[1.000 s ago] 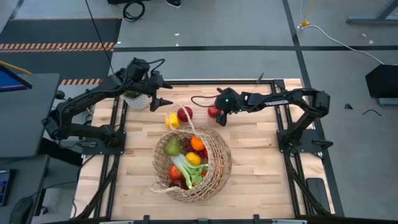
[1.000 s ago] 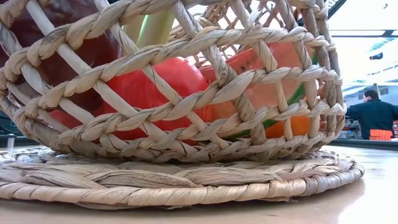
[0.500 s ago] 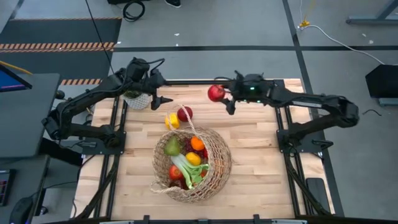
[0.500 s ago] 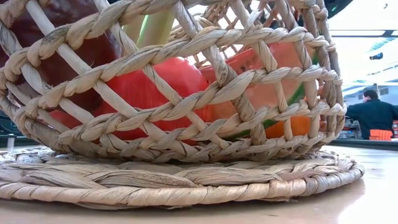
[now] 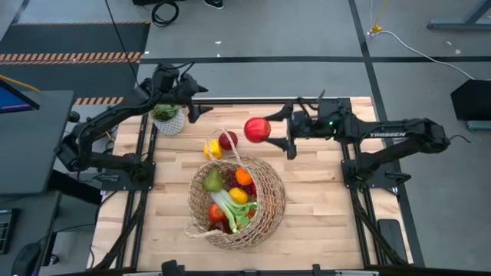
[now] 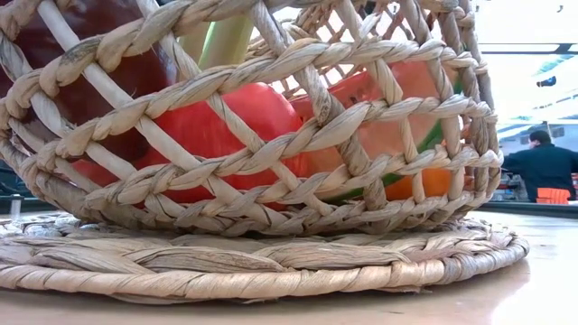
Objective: Build produce basket
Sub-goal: Put the apple into the basket, then put the pomegranate into the basket
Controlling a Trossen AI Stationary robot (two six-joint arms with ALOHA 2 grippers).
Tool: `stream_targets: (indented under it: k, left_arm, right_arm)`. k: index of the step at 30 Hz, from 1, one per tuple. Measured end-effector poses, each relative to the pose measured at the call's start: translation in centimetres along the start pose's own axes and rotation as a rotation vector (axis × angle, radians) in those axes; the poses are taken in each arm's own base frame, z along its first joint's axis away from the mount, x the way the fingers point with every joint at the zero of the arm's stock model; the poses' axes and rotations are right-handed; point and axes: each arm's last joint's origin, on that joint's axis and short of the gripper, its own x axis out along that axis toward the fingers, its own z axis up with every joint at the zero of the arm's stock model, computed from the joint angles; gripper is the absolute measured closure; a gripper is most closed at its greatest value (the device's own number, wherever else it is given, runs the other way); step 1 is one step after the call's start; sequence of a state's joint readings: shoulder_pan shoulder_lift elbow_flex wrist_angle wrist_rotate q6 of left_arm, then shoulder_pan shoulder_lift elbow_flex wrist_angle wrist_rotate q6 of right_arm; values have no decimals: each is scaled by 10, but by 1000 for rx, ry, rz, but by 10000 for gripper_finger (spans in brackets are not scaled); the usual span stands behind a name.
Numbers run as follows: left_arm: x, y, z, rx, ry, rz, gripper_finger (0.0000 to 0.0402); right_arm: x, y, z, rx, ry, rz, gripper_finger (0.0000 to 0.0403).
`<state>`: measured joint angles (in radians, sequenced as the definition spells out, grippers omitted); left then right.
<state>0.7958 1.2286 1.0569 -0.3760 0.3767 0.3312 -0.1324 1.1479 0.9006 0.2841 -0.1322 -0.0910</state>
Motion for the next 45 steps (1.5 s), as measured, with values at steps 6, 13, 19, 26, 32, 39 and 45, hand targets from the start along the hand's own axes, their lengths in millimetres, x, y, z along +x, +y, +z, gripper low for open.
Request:
stream_targets:
  k: [6,13,19,26,32,39,45]
  left_arm:
    - [21,8,-12,-41,68,-23,10]
    - [25,6,-14,-55,92,-43,10]
    - [24,3,-19,-66,138,-63,10]
    - [23,1,-24,-58,191,-91,10]
    - [23,1,-24,-56,189,-91,10]
    - [23,0,-24,-60,189,-92,10]
    - [23,0,-24,-60,188,-92,10]
  right_arm:
    - [30,26,10,5,-9,101,96]
    - [79,56,13,27,166,175,96]
    - [108,68,2,30,278,108,83]
    - [114,69,0,96,272,90,58]
    - [112,69,3,156,265,88,54]
    - [112,82,-2,216,307,224,47]
    - [112,93,-3,159,304,194,33]
